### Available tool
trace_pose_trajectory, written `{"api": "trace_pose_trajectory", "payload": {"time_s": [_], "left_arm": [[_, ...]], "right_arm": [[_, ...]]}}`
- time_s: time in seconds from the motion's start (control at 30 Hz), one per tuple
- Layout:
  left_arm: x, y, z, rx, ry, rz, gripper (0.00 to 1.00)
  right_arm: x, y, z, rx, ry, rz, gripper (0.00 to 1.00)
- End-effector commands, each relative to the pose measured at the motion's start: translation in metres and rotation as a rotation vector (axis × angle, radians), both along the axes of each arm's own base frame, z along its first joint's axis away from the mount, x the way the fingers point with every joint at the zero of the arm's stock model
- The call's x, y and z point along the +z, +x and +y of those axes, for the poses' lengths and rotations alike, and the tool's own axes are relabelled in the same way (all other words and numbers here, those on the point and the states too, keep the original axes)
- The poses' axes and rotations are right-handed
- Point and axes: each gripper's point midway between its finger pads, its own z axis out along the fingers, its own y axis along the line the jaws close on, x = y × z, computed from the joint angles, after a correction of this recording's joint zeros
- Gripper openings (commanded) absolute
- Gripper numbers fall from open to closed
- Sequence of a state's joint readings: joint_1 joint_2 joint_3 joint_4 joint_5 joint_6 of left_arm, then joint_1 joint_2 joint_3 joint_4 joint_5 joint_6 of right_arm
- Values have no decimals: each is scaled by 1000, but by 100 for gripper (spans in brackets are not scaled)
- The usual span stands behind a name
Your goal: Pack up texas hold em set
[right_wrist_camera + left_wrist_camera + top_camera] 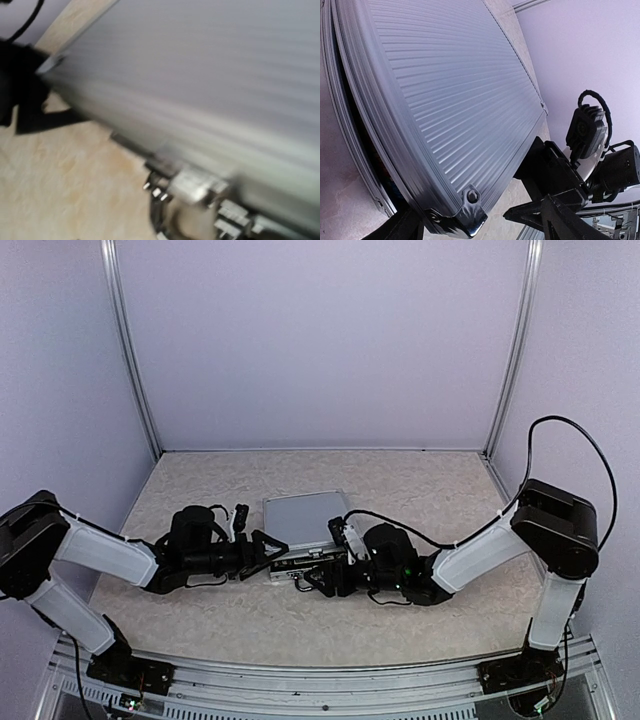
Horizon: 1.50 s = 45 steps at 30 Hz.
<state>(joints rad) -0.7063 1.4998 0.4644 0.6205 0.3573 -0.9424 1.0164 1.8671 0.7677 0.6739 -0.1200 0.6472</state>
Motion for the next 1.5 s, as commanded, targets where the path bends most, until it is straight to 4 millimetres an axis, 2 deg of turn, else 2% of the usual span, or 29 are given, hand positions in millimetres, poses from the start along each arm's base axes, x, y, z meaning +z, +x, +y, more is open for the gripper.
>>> {"api": "trace_pose_trajectory", "payload": {"time_s": [0.0,0.2,0.3,0.53,0.87,1.13,1.3,1.47], "left_arm": [[13,2,-10,-33,-48,-35,80],[5,0,-13,-42,-39,-18,80],[4,1,-12,-36,-42,-18,80],[24,10,-15,-24,-57,-54,80],[48,15,-13,-9,-70,-98,80],[31,12,-11,-12,-48,-65,81],[30,12,-10,-11,-45,-64,81],[30,15,-11,-11,-47,-64,81]], "right_arm": [[24,-12,1,22,36,-35,68],[29,-14,-4,15,41,-37,68],[19,-9,-4,-5,-20,-28,68],[1,-3,-2,-22,-65,-17,68],[1,12,11,-27,-75,-71,69],[-3,16,17,-5,-73,-82,69],[-7,18,13,-19,-94,-84,69],[12,22,1,-63,-59,-136,69]]}}
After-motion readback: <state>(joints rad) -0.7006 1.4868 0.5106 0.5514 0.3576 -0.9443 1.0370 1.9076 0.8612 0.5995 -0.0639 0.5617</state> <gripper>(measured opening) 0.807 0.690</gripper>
